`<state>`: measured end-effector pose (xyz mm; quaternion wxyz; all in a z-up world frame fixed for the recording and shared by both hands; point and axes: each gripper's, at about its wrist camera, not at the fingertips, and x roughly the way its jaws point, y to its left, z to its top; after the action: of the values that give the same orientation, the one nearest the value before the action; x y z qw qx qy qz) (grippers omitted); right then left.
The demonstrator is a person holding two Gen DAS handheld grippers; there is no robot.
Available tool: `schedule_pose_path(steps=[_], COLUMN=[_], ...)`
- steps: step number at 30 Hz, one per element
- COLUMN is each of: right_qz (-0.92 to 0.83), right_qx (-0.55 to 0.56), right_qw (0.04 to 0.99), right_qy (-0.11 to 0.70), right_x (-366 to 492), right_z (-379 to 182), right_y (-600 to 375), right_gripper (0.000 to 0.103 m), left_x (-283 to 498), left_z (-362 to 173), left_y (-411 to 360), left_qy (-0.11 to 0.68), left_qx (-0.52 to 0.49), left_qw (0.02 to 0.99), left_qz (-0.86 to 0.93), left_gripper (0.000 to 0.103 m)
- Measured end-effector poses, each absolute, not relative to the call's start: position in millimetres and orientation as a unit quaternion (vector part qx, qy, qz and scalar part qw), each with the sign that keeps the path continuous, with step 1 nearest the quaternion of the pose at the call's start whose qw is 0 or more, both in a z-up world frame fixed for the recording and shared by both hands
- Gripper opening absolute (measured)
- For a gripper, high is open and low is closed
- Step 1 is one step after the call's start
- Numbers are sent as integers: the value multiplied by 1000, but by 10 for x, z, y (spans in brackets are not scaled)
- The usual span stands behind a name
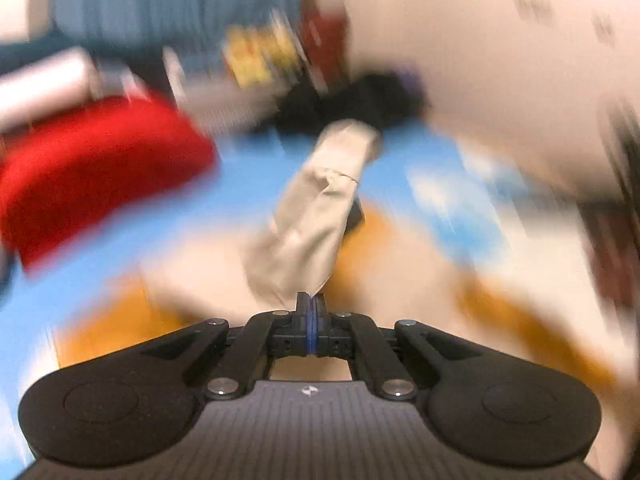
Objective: Fold large clothes
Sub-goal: 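Lay the hood end over the folded body and open the left tool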
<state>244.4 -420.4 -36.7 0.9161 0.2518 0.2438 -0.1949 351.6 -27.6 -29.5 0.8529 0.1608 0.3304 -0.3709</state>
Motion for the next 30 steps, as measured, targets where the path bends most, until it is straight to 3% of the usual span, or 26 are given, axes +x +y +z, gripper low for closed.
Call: schedule_pose_path(steps=[1,3,5,8,9,10,13,22,25,30], right_qz=[-195,-185,-165,-124,-111,-101,-71,-16,-12,-3], right_qx=[262,284,303,333,339,342,353,364,353,321], right_qw=[914,909,907,901,898,896,887,866,864,867], right_qy=[243,243,242,250,257,265,290,343,359,382], right_x=[2432,2418,2421,2461,2489,2528,2663,3172,3290,3373], right_z=[-378,-398,-411,-461,-487,-516,-624,-932,-1025,-1128], right_y=[-4240,-4291,-4297,-4270,-4251,-4217,-4087,-3586,-3414,-3224], right_gripper=[64,64,64,62,55,48,37,43,48,48], left_x=[3249,2866,2786,2956,3048,3231,3572,3835,3863,3942], left_z=[-556,-912,-877,-709,-701,-695,-822,-1133,-1188,-1301], left_y=[-260,-206,-41,207,190,131,139,81,51,6], left_qy=[375,428,437,404,396,392,399,428,432,437], left_qx=[187,220,135,-28,-55,-76,-134,-139,-137,-128], left_qw=[830,818,844,886,893,897,894,886,884,882], left_qz=[-369,-315,-279,-225,-208,-191,-154,-117,-114,-120], left_gripper=[5,5,7,18,25,26,26,49,49,47])
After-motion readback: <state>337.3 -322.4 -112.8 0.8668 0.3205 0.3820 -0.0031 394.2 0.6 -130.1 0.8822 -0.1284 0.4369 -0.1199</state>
